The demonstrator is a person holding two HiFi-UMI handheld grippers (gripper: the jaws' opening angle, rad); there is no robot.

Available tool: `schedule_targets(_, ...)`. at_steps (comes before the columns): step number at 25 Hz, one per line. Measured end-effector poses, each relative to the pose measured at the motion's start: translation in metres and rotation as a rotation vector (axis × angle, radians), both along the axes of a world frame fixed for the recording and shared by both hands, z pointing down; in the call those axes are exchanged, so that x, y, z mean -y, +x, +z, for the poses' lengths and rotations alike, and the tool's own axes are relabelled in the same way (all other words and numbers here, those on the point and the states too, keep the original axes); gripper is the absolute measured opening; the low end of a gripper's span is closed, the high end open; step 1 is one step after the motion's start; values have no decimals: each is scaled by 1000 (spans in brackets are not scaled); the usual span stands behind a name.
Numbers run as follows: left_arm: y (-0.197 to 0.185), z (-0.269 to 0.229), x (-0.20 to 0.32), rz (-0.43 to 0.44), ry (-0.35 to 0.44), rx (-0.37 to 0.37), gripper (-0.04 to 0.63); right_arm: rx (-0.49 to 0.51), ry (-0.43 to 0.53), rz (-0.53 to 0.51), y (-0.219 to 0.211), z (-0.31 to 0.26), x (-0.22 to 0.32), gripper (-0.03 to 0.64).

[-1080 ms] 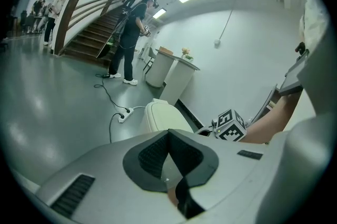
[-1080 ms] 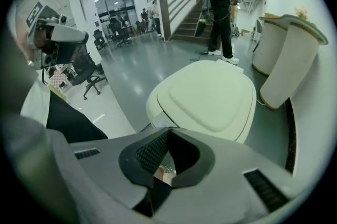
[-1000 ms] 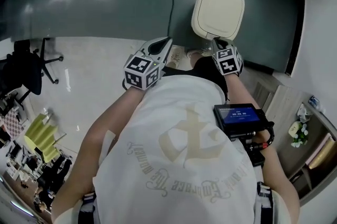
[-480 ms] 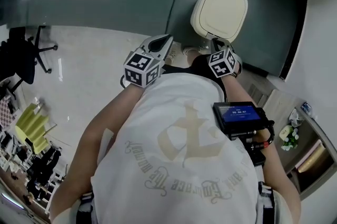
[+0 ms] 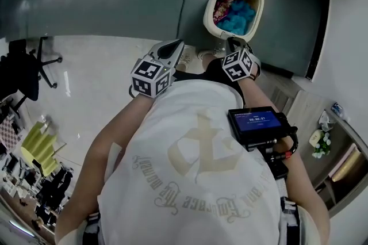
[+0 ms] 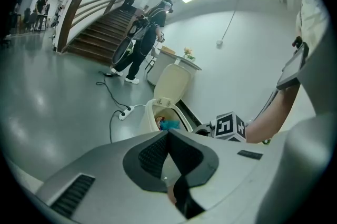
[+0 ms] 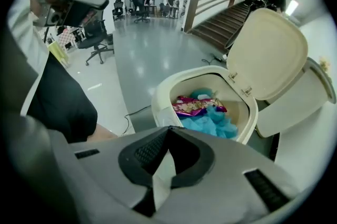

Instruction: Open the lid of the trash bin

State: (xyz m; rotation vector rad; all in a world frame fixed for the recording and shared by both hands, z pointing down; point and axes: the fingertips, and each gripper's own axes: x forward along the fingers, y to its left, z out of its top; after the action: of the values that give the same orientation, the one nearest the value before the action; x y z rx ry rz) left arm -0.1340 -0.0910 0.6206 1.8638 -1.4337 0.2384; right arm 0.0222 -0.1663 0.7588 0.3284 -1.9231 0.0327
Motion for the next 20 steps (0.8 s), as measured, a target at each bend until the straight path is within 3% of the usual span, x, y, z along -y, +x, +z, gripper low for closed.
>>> schedule_targets(7,1,-4,2,2,9,9,14,43,-30,28,1,3,1,8)
schedule_targets(15,-7,-14,1,-18,23,20,14,136,-134,122,0,2,3,8)
schedule_targets(20,-13,-22,6,-23,34,23,14,121,-162,151,-3,4,4,8)
